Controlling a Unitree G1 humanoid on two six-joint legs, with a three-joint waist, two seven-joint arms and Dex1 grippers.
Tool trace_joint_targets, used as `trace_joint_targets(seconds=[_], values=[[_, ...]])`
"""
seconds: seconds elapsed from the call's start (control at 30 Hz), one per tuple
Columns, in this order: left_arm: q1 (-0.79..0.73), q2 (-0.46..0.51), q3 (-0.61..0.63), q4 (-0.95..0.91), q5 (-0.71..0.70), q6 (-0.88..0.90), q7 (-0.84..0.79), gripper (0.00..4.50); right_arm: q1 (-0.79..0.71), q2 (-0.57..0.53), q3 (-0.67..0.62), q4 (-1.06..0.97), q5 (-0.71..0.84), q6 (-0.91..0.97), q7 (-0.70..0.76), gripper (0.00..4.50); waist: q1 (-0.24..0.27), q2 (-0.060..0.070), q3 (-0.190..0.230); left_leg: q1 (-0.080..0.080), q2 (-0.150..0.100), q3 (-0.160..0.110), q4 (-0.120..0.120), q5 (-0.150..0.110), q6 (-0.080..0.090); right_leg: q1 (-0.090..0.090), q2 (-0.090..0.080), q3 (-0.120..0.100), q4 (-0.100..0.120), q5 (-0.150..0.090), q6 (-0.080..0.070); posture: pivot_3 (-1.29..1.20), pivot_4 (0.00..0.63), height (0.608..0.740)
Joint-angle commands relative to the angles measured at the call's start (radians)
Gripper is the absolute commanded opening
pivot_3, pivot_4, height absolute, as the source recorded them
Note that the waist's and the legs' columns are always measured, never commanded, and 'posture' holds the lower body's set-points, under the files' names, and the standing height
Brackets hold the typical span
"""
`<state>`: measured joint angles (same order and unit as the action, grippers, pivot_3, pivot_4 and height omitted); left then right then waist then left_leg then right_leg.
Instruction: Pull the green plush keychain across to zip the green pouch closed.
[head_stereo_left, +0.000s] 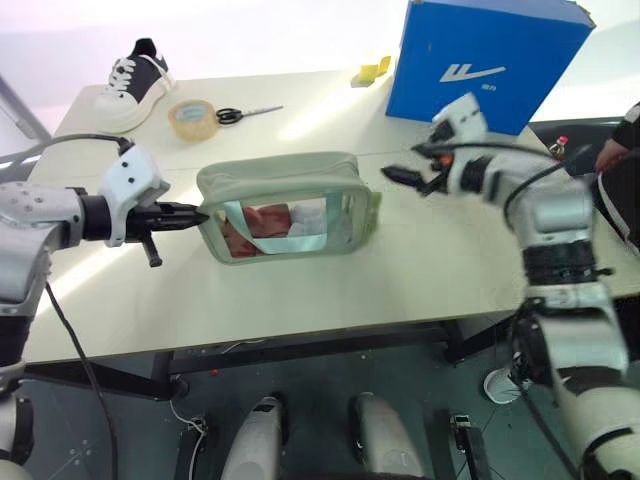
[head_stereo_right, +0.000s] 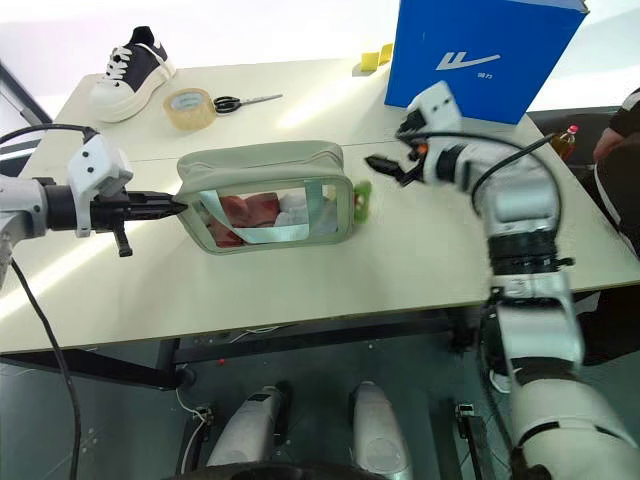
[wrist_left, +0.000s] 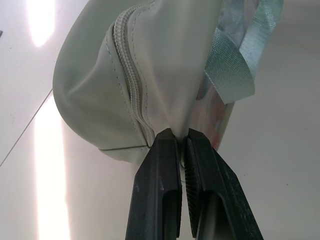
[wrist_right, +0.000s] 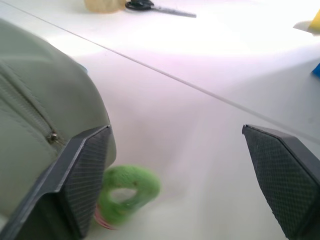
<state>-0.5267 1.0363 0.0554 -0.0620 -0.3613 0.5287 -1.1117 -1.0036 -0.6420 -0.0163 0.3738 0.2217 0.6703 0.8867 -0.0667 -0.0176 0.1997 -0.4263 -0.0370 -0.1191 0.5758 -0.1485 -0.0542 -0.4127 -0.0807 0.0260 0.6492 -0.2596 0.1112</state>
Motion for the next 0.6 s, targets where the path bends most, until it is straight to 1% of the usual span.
trace_joint_targets(seconds=[0.03,0.1,0.17,0.2,0.37,0.43,0.53,0.6], values=[[-0.016,0.002,0.045,-0.003,-0.001,-0.033,0.005,0.00,-0.060,-0.086,-0.024,-0.005,0.057,-0.041,0.171,4.43,0.000,0.000,0.000,0.000,0.000,0.000,0.000,0.000,0.000,0.000,0.000,0.000,0.000,0.000,0.000,0.00,0.150,0.740],[-0.045,-0.005,0.071,0.016,-0.044,-0.004,-0.004,0.75,-0.038,-0.140,-0.025,-0.071,0.128,-0.015,0.314,4.50,0.000,0.000,0.000,0.000,0.000,0.000,0.000,0.000,0.000,0.000,0.000,0.000,0.000,0.000,0.000,0.00,0.150,0.740],[-0.071,-0.004,0.102,0.032,-0.089,0.035,-0.013,1.53,-0.010,-0.169,-0.017,-0.126,0.165,0.000,0.380,4.50,-0.001,0.000,0.000,0.000,0.000,0.000,0.000,0.000,0.000,0.000,0.000,0.000,0.000,0.000,0.000,0.00,0.150,0.740],[-0.090,0.000,0.121,0.045,-0.109,0.061,-0.010,2.12,0.005,-0.173,-0.020,-0.156,0.188,0.020,0.392,4.50,-0.002,0.000,0.000,0.000,0.000,0.000,0.000,0.000,0.000,0.000,0.000,0.000,0.000,0.000,0.000,0.00,0.150,0.740],[-0.101,0.072,0.230,0.092,-0.186,0.163,-0.041,4.48,0.067,-0.181,-0.043,-0.275,0.247,0.071,0.384,4.50,-0.004,0.000,0.000,0.000,0.000,0.000,0.000,0.000,0.000,0.000,0.000,0.000,0.000,0.000,0.000,0.00,0.150,0.740],[-0.113,0.095,0.273,0.127,-0.202,0.185,-0.033,4.48,0.087,-0.188,-0.050,-0.310,0.260,0.081,0.374,4.50,-0.002,0.000,0.000,0.000,0.000,0.000,0.000,0.000,0.000,0.000,0.000,0.000,0.000,0.000,0.000,0.00,0.150,0.740],[-0.133,0.092,0.328,0.162,-0.227,0.199,0.000,4.48,0.107,-0.191,-0.066,-0.348,0.282,0.102,0.350,4.50,0.003,0.000,0.000,0.000,0.000,0.000,0.000,0.000,0.000,0.000,0.000,0.000,0.000,0.000,0.000,0.00,0.150,0.740],[-0.105,0.088,0.347,0.162,-0.229,0.198,0.007,4.48,0.117,-0.184,-0.079,-0.365,0.292,0.112,0.321,4.50,0.006,0.000,0.000,0.000,0.000,0.000,0.001,0.000,0.000,0.000,-0.001,0.000,-0.001,0.000,0.000,0.00,0.150,0.740]])
